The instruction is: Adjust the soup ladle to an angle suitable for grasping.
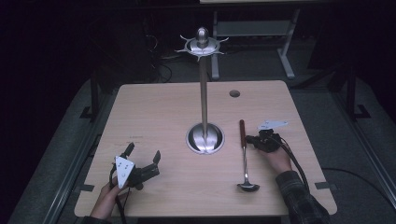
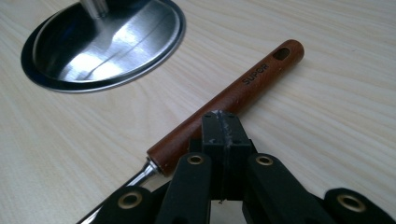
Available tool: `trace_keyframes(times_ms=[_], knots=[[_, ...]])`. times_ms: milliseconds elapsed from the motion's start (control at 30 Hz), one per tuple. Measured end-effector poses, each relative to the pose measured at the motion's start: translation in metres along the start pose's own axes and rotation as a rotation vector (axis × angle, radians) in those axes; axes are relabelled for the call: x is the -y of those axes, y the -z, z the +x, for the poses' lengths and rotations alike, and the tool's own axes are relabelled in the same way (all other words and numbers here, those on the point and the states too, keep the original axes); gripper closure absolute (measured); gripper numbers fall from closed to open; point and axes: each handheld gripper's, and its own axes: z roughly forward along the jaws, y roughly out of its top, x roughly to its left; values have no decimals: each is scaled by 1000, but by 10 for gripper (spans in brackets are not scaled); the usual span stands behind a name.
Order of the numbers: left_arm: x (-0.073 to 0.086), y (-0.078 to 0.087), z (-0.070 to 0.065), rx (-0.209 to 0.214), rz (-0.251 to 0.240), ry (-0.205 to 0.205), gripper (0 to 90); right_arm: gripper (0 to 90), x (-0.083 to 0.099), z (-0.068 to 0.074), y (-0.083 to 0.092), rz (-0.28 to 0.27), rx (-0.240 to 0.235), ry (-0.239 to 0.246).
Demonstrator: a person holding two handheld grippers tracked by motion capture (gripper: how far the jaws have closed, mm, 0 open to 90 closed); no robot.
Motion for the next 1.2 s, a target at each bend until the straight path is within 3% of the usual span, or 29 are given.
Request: trace_keyframes(times_ms=[800,1200], knots=[[0,0,0,0,0,0,2,897,-10,28,-11,10,-83,76],[0,0,0,0,0,0,2,896,-12,33,-12,19,-97,80]])
